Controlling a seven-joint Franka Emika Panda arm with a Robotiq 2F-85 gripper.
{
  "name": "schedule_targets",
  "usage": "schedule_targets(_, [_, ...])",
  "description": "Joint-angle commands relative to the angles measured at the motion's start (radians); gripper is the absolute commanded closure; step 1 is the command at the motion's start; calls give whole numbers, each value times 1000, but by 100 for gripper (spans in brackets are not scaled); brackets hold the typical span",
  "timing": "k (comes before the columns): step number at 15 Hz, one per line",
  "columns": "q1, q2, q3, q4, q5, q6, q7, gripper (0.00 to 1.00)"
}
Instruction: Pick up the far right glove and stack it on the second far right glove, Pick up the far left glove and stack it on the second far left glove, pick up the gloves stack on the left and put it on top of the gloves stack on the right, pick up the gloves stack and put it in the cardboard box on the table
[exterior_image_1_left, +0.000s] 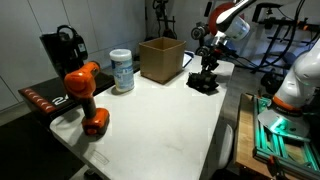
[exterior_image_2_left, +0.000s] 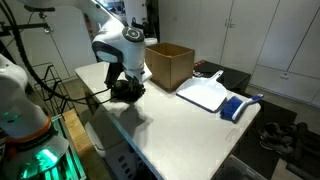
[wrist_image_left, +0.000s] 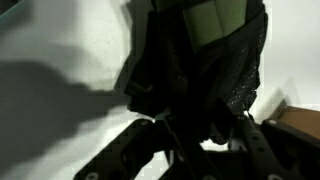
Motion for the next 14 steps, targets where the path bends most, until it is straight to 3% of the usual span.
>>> schedule_targets(1, [-3,-3,10,22,-114,-8,6,30])
schedule_targets(4, [-4,-3,15,43,-259,-30,17,8])
schedule_targets(5, [6,-2,0,31,-182,-4,2,25])
schedule_targets(7, [6,-2,3,38,-225,-7,2,9])
schedule_targets(11, [5,22,-5,50,-220,-2,-14,2])
schedule_targets(14, [7,53,-34,65,-152,-23,-113,0])
